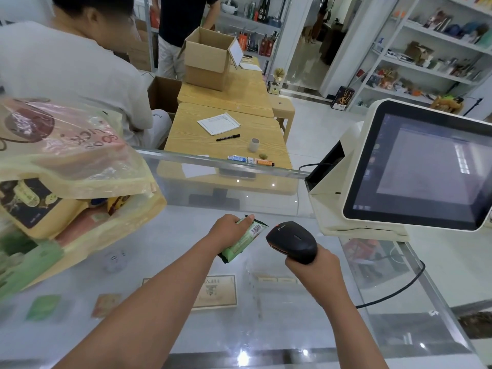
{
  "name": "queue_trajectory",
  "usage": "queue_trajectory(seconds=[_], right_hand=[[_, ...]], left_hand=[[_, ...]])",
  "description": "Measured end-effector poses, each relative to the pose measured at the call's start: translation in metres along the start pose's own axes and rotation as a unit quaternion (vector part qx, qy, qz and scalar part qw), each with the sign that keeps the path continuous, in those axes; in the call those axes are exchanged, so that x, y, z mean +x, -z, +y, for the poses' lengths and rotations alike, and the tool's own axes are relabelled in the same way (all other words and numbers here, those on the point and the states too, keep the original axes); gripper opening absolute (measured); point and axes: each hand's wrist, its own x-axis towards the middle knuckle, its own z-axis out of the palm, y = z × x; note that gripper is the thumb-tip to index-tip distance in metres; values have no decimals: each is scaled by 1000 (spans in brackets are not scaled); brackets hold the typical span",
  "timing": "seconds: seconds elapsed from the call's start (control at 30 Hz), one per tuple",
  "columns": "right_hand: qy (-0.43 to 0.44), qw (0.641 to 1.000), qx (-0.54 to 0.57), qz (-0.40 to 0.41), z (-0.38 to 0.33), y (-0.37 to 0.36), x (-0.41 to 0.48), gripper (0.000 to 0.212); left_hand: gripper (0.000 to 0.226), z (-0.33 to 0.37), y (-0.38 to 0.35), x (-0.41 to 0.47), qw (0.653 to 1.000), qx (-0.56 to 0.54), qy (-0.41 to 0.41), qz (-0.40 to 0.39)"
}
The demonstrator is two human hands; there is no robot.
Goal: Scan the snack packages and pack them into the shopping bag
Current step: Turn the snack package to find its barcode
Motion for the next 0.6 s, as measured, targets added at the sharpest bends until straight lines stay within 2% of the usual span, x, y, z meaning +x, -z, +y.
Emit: queue_trajectory(seconds=[0.1, 0.2, 0.33, 0.5, 0.6], right_hand=[[18, 999, -20, -21, 6, -9, 1, 17], [6, 998, -13, -53, 13, -20, -1, 29], [30, 997, -59, -48, 21, -31, -1, 31], [26, 993, -84, -74, 28, -37, 5, 33], [24, 994, -63, -91, 30, -38, 7, 65]], left_hand=[[59, 2, 1, -3, 1000, -13, 5, 5], [58, 2, 0, -4, 1000, -12, 9, 6], [60, 2, 1, -5, 999, -27, 14, 9], [61, 5, 0, -10, 994, -98, 40, 10], [65, 6, 1, -13, 989, -138, 48, 28]])
